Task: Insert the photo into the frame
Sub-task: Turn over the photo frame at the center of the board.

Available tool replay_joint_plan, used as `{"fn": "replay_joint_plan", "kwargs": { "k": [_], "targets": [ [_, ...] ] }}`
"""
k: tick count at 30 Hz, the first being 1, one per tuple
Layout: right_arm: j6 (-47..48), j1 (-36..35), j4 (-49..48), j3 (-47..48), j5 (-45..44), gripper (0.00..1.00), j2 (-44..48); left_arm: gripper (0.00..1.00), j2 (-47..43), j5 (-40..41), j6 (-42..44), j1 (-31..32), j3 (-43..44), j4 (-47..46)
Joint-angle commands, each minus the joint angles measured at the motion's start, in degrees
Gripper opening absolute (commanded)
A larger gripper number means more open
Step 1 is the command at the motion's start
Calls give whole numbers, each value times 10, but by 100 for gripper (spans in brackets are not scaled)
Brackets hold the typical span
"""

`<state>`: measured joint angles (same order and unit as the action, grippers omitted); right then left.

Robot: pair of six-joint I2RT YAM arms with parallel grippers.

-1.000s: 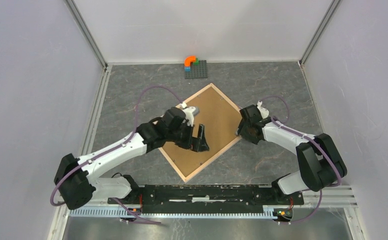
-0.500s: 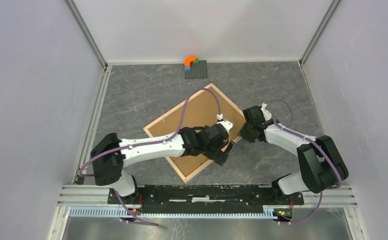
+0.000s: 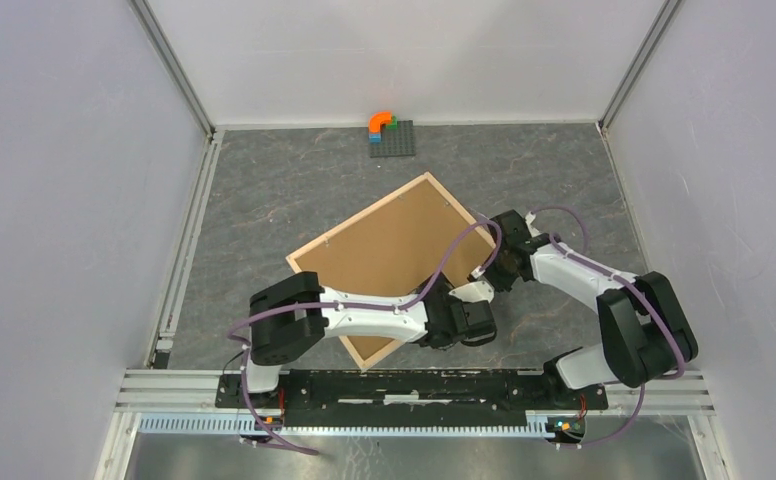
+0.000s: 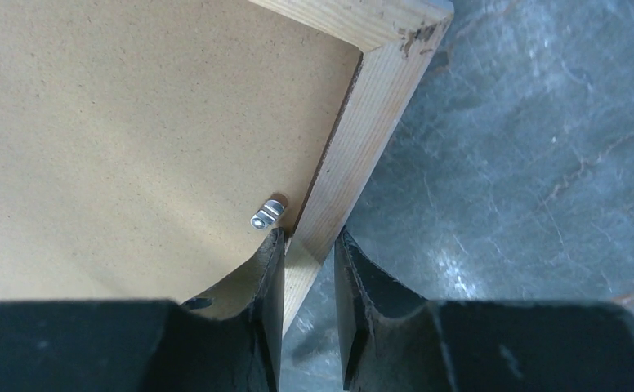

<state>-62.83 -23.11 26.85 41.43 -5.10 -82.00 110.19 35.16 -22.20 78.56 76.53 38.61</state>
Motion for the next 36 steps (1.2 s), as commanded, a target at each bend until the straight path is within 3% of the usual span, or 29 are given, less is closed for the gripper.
{"fn": "replay_joint_plan", "kwargs": {
  "k": [1, 4, 13, 22, 23, 25, 27, 30, 34, 36],
  "targets": [
    [-1, -3, 51, 32, 46, 0, 42, 100, 11, 129, 58, 29, 2, -4],
    [-14, -2, 40, 28, 50, 0, 68, 100, 32, 148, 81, 39, 6, 4],
    [-36, -2, 35, 29, 94, 0, 97, 97, 89, 300, 120, 71, 21, 41],
    [-26, -2, 40, 24, 85, 0, 126, 43, 43, 368, 83, 72, 19, 103],
    [-20, -2, 38, 27, 81, 6, 133, 36, 36, 368, 81, 72, 23, 115],
    [15, -3, 20, 37, 66, 33, 154, 26, 21, 366, 71, 72, 37, 148],
    [62, -3, 19, 60, 33, 49, 180, 16, 1, 364, 63, 72, 54, 178],
    [144, -2, 62, 145, -57, 58, 207, 2, -36, 357, 76, 72, 87, 200],
    [363, -3, 91, 301, -102, 61, 241, 2, -79, 302, 131, 67, 154, 201],
    [430, -3, 74, 345, -119, 70, 284, 2, -96, 249, 155, 62, 201, 201]
  ]
}}
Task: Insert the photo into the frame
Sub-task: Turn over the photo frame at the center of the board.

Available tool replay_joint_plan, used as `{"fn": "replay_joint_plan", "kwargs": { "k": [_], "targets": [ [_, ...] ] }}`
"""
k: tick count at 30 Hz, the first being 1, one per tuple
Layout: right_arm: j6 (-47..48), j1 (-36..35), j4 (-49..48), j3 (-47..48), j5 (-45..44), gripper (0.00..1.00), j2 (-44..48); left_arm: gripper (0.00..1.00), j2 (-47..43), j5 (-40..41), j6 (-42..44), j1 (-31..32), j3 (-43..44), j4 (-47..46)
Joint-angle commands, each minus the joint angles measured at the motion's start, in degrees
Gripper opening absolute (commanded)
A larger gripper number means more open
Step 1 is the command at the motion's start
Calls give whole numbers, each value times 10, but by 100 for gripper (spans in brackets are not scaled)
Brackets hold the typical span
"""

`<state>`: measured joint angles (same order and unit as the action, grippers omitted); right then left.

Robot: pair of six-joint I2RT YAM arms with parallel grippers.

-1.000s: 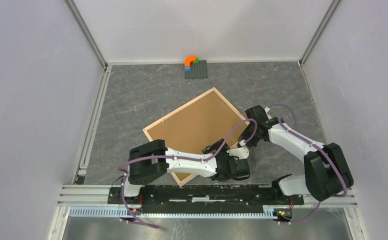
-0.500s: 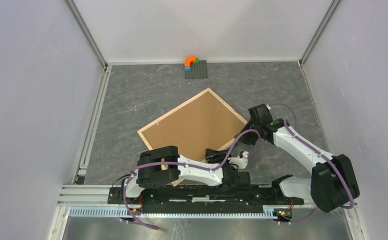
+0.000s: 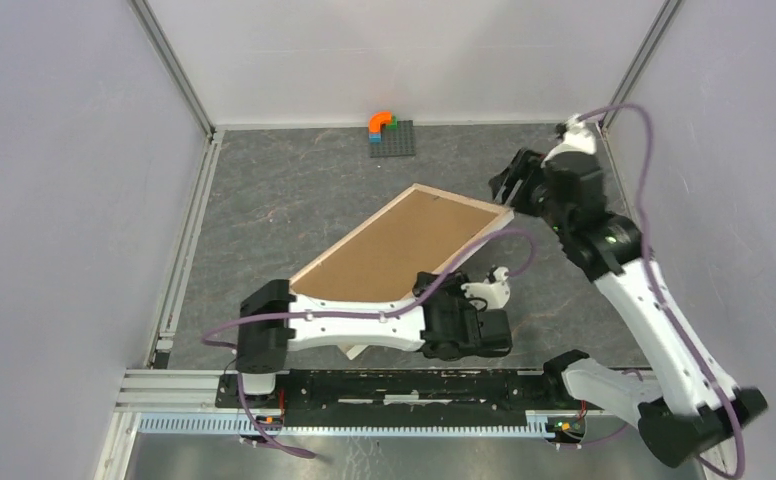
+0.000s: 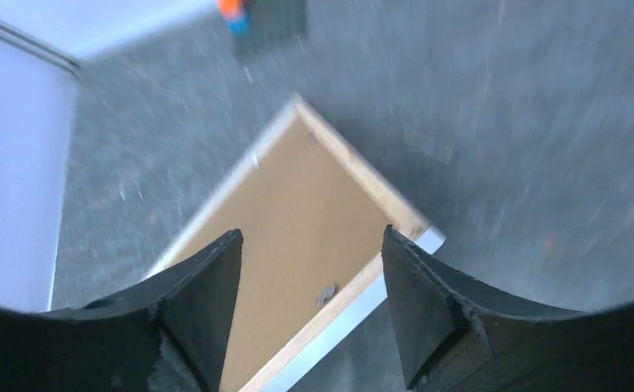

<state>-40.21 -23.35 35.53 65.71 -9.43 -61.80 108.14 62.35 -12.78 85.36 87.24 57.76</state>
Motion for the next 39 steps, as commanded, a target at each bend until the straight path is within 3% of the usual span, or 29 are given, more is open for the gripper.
{"fn": "replay_joint_plan", "kwargs": {
  "k": [1, 3, 5, 11, 16, 25, 31, 39],
  "targets": [
    [228, 0, -26, 115, -91, 79, 105, 2, -82, -52, 71, -11, 121, 9],
    [257, 0, -49, 132, -121, 89, 160, 2, -92, -109, 91, -25, 175, 11],
    [276, 0, -70, 138, -144, 92, 205, 2, -100, -173, 105, -42, 224, 9],
    [289, 0, -99, 115, -187, 96, 303, 2, -96, -375, 119, -141, 328, -8],
    [291, 0, -80, 99, -204, 98, 331, 2, -89, -606, 76, -265, 329, -74],
    [276, 0, -61, 77, -187, 98, 331, 2, 41, -986, -18, -433, 356, -199],
    [272, 0, -68, 52, -175, 98, 332, 2, 176, -1101, -70, -469, 400, -253],
    [296, 0, -64, 56, -193, 98, 330, 2, 353, -1146, -160, -512, 506, -324]
  ]
}}
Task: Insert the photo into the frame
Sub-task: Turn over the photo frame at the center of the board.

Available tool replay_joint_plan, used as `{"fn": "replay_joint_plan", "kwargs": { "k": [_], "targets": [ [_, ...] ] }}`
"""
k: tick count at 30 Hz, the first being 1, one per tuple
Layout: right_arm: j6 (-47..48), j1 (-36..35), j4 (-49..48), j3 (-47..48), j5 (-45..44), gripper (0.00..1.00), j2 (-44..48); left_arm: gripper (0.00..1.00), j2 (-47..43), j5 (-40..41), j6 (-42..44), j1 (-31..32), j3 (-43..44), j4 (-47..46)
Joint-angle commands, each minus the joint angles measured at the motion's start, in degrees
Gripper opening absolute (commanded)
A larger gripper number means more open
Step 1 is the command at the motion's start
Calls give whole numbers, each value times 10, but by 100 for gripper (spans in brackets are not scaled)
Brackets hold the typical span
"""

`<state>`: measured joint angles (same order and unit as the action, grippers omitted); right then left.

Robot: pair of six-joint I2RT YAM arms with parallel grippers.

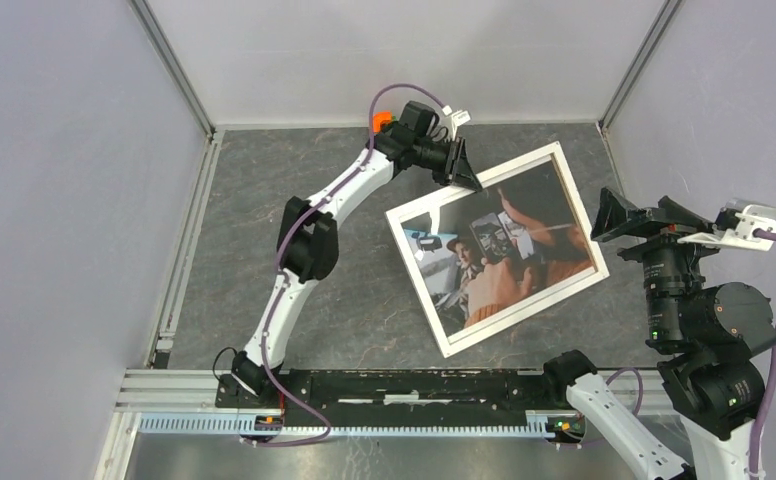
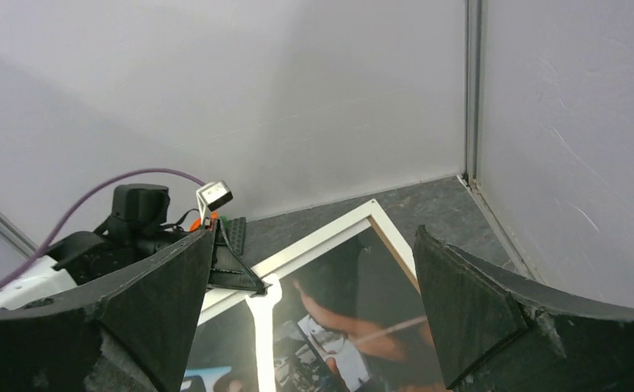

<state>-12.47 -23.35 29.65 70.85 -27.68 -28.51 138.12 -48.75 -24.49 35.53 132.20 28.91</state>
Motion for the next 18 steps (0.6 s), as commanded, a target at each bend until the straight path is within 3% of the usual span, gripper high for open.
{"fn": "replay_joint_plan", "kwargs": {
  "k": [1, 8, 12, 18],
  "targets": [
    [21, 0, -5, 5, -14, 98, -2, 2, 73, -48, -55, -17, 71, -50],
    [26, 0, -18, -14, -20, 98, 3, 5, 155, -86, -134, -22, 81, -151],
    [23, -1, -23, -27, -19, 98, 0, 26, 173, -37, -127, -38, 82, -119],
    [21, 0, -26, -34, -9, 98, -7, 50, 149, 49, -96, -76, 80, -33]
  ]
}}
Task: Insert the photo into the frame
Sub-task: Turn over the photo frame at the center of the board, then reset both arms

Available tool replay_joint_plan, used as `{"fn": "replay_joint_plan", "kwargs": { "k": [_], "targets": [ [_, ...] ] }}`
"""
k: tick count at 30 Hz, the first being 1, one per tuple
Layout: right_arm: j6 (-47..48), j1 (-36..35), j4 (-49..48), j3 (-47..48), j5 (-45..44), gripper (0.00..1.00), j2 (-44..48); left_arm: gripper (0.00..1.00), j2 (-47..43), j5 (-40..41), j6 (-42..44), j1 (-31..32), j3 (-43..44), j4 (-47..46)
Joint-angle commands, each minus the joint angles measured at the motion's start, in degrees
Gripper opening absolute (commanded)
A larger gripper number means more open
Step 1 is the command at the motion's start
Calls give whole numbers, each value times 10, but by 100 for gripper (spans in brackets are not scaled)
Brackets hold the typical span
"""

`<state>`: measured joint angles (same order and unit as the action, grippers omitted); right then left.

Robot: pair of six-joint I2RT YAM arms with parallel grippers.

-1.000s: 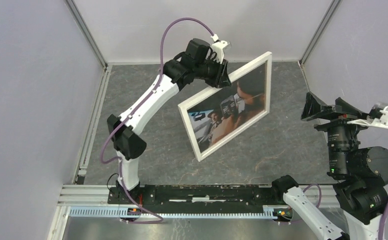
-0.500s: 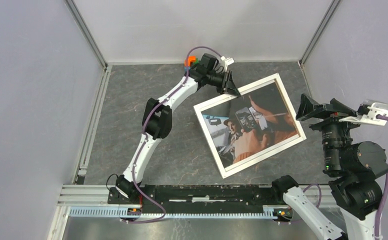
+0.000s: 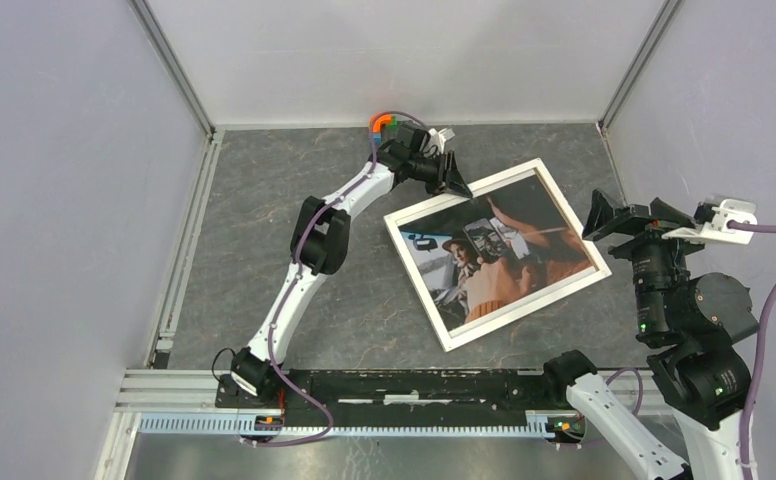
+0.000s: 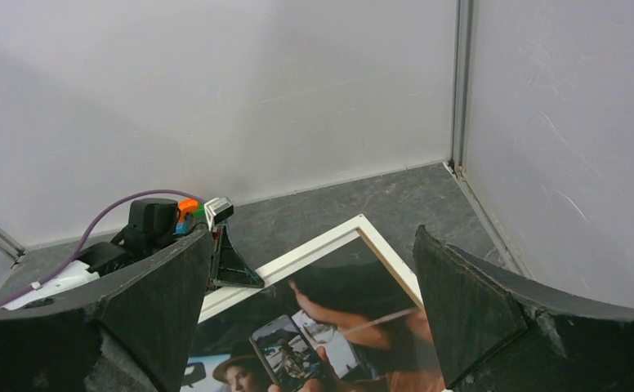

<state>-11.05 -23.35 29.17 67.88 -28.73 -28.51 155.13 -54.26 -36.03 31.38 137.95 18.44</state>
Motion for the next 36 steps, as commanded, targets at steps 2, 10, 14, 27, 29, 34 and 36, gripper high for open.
{"fn": "replay_joint_plan", "kwargs": {
  "k": [2, 10, 14, 27, 29, 34, 36],
  "targets": [
    [3, 0, -23, -7, 4, 98, -7, 58, -40, 126, 42, -39, 20, 99],
    [-10, 0, -27, -16, 25, 98, -15, 70, -167, 241, 129, -39, -26, 179],
    [-5, -1, -17, -14, 33, 98, -22, 71, -269, 294, 152, -38, -41, 234],
    [37, 0, -5, -16, 43, 98, -1, 93, -783, 353, 159, -37, -369, 177],
    [38, 0, -9, -11, 46, 98, 2, 94, -843, 359, 162, -37, -393, 176],
    [36, -1, 2, 12, 50, 98, 1, 98, -967, 383, 176, -36, -434, 176],
    [36, 0, 4, 13, 48, 98, 1, 100, -1001, 395, 181, -37, -439, 178]
  ]
}}
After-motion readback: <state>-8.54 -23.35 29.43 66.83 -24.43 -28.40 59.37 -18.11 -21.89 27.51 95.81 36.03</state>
